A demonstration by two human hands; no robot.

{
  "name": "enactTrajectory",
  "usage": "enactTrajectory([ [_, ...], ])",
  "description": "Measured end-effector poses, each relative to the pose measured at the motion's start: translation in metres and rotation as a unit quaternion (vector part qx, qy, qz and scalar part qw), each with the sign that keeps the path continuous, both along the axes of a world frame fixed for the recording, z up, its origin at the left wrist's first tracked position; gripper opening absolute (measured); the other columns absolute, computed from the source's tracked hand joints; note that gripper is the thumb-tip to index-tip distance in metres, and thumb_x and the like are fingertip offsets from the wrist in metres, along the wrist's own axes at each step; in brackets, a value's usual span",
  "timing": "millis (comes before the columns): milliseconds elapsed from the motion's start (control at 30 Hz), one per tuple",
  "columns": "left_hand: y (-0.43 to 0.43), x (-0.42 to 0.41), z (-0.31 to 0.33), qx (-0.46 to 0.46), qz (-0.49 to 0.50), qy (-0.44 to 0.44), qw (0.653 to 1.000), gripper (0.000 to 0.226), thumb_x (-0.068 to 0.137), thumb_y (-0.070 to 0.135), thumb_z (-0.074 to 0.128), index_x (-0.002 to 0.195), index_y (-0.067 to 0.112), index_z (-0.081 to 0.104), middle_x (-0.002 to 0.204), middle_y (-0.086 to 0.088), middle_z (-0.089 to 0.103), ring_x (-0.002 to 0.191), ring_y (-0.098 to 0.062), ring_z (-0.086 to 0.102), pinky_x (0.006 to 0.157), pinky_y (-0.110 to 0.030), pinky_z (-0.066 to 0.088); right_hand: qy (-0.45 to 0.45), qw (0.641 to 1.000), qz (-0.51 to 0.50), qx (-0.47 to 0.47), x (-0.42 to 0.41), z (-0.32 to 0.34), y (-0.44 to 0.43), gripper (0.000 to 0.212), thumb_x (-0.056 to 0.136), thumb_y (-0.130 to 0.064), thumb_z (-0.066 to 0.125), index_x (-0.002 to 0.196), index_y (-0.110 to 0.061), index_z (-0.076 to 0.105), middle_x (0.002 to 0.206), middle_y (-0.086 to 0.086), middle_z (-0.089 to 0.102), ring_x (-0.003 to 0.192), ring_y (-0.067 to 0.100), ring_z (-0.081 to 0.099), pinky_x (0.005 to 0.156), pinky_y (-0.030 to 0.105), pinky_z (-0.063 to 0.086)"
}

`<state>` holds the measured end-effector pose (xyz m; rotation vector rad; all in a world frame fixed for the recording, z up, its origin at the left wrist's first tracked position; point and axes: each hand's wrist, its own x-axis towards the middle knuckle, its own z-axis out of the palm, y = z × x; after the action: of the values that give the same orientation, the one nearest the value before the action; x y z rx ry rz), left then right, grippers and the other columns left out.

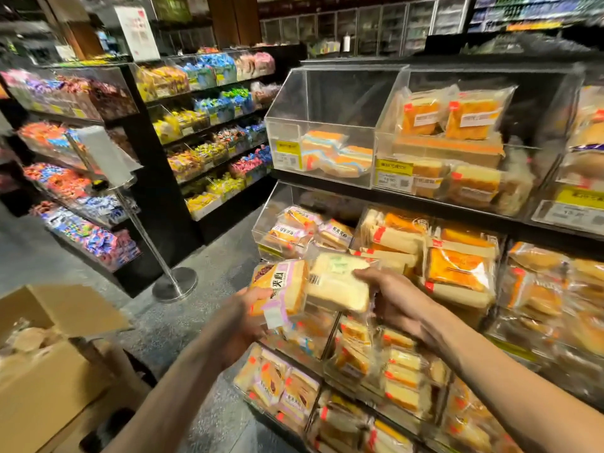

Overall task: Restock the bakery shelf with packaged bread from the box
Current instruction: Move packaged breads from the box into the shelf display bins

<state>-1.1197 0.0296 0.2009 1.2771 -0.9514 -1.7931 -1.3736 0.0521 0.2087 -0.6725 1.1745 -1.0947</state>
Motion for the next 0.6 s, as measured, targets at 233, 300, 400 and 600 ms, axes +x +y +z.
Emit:
enactTrajectory([
  [233, -0.080, 0.021, -0.010, -0.003, 0.012, -0.028, 1.000, 0.029, 0.092, 0.013, 0.059, 0.115, -0.003, 0.061, 0.092, -0.021, 0.063, 0.077, -0.031, 0.060, 0.063, -0.033, 0.053, 0.279, 0.958, -0.002, -0.073, 0.007, 0.006, -0.093, 0.012, 0.095, -0.018, 0.062, 0.100, -0.009, 0.055, 0.067, 0.000, 0.064, 0.042, 0.001, 0.056, 0.037, 0.012, 0.037],
  [300, -0.109, 0.024, -0.008, 0.004, 0.028, -0.029, 0.999, 0.022, 0.091, 0.013, 0.060, 0.110, 0.002, 0.063, 0.088, -0.018, 0.061, 0.066, -0.026, 0.059, 0.056, -0.029, 0.055, 0.348, 0.929, -0.017, -0.128, 0.006, 0.010, -0.128, 0.006, 0.094, -0.013, 0.063, 0.095, -0.016, 0.057, 0.074, -0.004, 0.061, 0.063, 0.003, 0.062, 0.053, 0.008, 0.042],
  [400, -0.153, 0.024, 0.000, 0.000, 0.017, -0.046, 0.999, 0.021, 0.091, 0.014, 0.060, 0.111, 0.007, 0.061, 0.090, -0.018, 0.056, 0.061, -0.021, 0.053, 0.049, -0.024, 0.051, 0.459, 0.867, -0.002, -0.195, 0.003, 0.000, -0.176, 0.017, 0.094, -0.015, 0.060, 0.106, -0.028, 0.060, 0.105, 0.003, 0.068, 0.101, 0.022, 0.064, 0.087, 0.028, 0.049],
  [600, -0.219, 0.013, 0.005, -0.033, -0.004, -0.061, 0.998, 0.010, 0.093, 0.009, 0.059, 0.102, 0.010, 0.064, 0.080, -0.009, 0.067, 0.058, -0.015, 0.062, 0.054, -0.024, 0.051, 0.670, 0.696, 0.176, -0.189, 0.003, -0.029, -0.238, 0.051, 0.093, -0.011, 0.057, 0.140, -0.024, 0.044, 0.131, 0.011, 0.062, 0.121, 0.033, 0.056, 0.094, 0.038, 0.045],
])
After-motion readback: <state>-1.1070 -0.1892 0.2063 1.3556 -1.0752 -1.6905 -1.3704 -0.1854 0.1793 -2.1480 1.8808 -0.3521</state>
